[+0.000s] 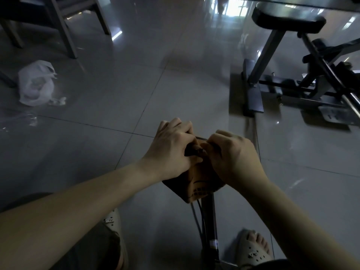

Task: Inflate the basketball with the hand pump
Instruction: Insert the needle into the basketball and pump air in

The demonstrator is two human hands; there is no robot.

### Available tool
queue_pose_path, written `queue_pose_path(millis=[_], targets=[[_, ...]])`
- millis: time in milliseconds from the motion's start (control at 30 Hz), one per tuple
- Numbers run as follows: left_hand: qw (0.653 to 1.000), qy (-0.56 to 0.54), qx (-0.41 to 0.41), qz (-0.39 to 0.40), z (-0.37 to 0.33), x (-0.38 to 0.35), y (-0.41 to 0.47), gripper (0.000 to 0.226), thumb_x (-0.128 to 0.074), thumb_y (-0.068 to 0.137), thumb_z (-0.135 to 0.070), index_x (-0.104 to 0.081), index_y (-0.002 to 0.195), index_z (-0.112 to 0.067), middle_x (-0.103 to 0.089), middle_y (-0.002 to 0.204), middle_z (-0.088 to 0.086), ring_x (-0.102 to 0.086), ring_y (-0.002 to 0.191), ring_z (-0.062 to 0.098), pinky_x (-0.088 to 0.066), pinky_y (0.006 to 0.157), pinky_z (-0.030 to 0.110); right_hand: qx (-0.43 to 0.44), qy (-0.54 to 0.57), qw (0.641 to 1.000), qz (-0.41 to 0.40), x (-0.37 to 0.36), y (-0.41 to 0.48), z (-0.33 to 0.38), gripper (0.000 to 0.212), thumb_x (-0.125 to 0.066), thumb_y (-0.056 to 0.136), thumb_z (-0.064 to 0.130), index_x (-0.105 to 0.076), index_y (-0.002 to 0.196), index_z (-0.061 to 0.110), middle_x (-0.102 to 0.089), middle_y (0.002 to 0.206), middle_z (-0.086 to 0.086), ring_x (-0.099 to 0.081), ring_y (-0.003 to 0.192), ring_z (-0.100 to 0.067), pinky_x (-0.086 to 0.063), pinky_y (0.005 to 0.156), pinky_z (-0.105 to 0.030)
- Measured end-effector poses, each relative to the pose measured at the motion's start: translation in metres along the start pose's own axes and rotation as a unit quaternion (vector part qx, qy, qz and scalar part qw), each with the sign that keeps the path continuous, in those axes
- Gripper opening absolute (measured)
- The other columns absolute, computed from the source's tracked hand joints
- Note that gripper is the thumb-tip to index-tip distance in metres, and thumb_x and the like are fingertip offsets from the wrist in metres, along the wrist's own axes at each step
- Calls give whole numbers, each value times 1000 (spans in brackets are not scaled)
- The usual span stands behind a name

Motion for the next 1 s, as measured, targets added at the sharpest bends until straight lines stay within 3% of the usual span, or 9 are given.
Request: queue_pose_path(millis=[100,233,333,467,567,633,767,867,1000], targets=[[999,31,-20,15,-4,-5,-1,33,-74,75,-53,-72,85,-21,-47,93,-13,-40,94,12,-26,86,31,13,-46,998,47,-6,-1,6,36,-33,96,45,-54,81,20,-49,73,8,-49,52,-12,-50,48,-35],[998,43,-26,34,-4,-10,-2,31,-79,73,-48,-73,84,-20,-47,92,-12,-39,93,12,-27,86,32,-27,-96,989,110,-22,-7,8,21,-43,97,42,-47,90,23,-44,79,8,-46,55,-12,-45,51,-30],[998,33,-19,46,-2,-15,-4,28,-77,73,-45,-69,78,-19,-46,88,-12,-39,89,13,-26,84,33,-49,-99,990,83,-27,-12,11,19,-50,94,39,-40,87,24,-39,75,7,-38,51,-9,-38,45,-28],[996,2,7,89,2,-23,-7,37,-46,69,-53,-63,72,-20,-46,86,-11,-39,86,13,-27,82,33,-56,-76,993,69,-35,-17,10,21,-43,90,43,-46,87,23,-37,75,9,-34,51,-6,-43,44,-31],[992,-38,34,118,1,-27,-12,14,-44,64,-43,-42,62,-30,-41,81,-11,-37,81,12,-25,78,34,-45,-45,996,56,-38,-18,15,15,-53,91,39,-46,91,26,-35,75,12,-25,52,-2,-28,43,-22],[989,-53,49,131,1,-30,-14,12,-47,62,-32,-35,60,-31,-40,79,-10,-37,79,13,-24,76,34,-45,-27,998,44,-38,-18,18,22,-65,88,31,-43,91,28,-33,75,14,-21,52,1,-21,44,-19],[981,-77,97,151,13,-39,-14,9,-51,61,-29,-47,58,-23,-51,85,-3,-45,82,19,-36,81,42,-80,-57,991,90,-47,-17,6,27,-59,94,36,-36,84,26,-32,70,14,-27,53,-1,-20,47,-21],[979,-55,104,169,18,-45,-13,24,-53,64,-37,-60,66,-14,-53,89,-1,-47,85,20,-37,86,45,-83,-66,986,129,-51,-16,0,29,-48,100,44,-37,83,22,-38,70,10,-35,54,-6,-23,47,-25],[984,-17,50,169,14,-42,-11,22,-57,71,-39,-62,68,-17,-50,88,-5,-44,85,17,-35,88,41,-92,34,981,166,-55,-20,-3,29,-35,104,32,-41,80,18,-47,70,3,-44,57,-17,-37,53,-35]])
Point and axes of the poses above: each hand's wrist, its own y-axis towards the middle knuckle, its own x-axis out of the back of the hand, z = x × y, the point moved 10 cm from there along y, towards the middle knuckle
